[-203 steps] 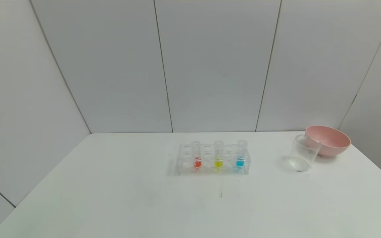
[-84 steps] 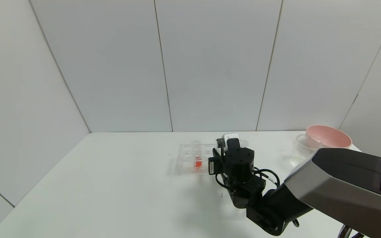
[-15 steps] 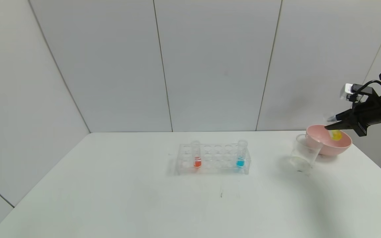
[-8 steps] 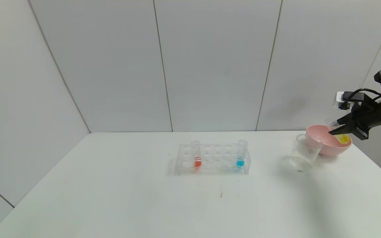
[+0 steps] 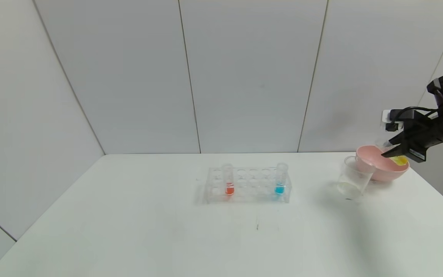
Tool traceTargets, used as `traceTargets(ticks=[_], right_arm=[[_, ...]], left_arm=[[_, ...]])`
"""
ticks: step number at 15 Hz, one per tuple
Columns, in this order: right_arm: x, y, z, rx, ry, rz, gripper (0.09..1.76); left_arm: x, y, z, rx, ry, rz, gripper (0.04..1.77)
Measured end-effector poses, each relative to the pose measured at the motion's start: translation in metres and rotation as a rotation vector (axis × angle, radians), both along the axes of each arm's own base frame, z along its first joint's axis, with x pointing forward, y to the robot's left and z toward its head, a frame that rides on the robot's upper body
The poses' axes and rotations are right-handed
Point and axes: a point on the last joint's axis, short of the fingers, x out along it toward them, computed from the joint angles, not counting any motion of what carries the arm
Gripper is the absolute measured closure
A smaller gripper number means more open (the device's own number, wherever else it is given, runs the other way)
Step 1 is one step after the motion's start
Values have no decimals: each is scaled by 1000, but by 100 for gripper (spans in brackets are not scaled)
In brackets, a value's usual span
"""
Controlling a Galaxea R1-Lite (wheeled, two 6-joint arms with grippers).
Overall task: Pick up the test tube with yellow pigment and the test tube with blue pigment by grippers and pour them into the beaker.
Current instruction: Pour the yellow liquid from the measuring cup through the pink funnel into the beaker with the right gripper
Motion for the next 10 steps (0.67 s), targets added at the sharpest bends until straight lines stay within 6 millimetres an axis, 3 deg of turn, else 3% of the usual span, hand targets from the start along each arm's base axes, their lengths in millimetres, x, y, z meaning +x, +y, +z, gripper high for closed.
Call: traceTargets(ticks=[10], right_arm=[[-13,13,14,-137,9,62,135]], left_arm=[[0,0,0,0,0,0,5]])
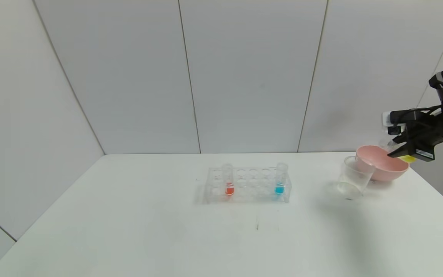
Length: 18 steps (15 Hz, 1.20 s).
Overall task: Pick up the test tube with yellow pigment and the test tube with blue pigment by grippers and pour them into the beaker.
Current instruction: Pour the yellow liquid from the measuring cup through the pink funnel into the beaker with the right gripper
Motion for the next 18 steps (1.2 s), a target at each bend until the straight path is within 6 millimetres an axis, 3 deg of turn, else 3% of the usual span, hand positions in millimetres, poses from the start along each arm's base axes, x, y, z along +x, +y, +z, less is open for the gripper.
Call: traceTargets(ticks=[18], right_arm=[[-2,34,-1,-166,67,30,135]], left_arm=[[0,0,0,0,0,0,5]])
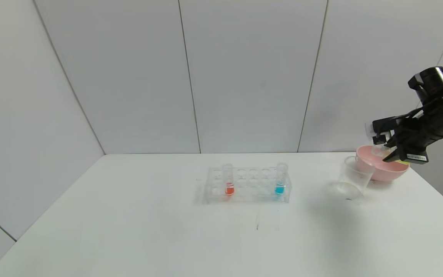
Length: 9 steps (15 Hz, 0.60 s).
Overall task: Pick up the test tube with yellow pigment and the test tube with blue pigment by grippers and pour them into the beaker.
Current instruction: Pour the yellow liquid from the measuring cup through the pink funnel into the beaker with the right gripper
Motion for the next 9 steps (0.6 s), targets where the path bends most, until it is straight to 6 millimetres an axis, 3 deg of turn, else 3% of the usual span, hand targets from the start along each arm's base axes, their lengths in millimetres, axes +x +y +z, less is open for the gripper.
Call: traceTargets(ticks=[9], right_arm=[[-1,0,1,-53,4,-7,135]], left_arm=[[0,0,0,0,0,0,5]])
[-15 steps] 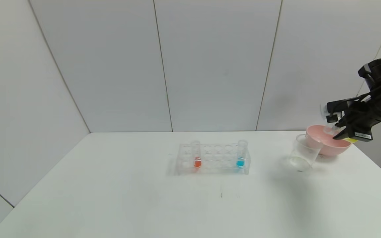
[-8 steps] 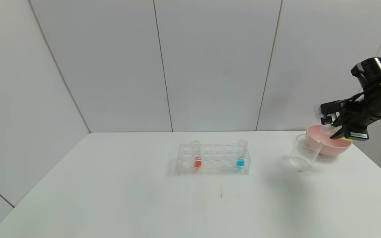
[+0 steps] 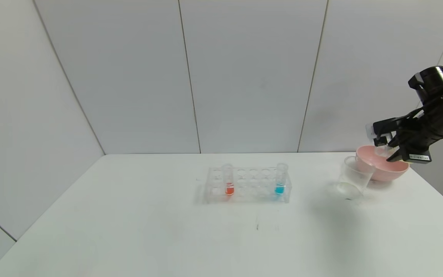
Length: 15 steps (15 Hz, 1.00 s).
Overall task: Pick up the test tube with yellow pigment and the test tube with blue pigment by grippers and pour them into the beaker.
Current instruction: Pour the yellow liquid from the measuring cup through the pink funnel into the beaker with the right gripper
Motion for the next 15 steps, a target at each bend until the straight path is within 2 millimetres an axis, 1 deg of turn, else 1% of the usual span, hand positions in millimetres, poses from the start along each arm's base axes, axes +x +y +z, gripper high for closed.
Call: traceTargets(ticks=[6,15], right_arm=[[0,7,2,-25,-5,11,135],[0,8,2,-79,0,24,135]], left_arm=[[0,0,0,0,0,0,5],[0,0,0,0,0,0,5]])
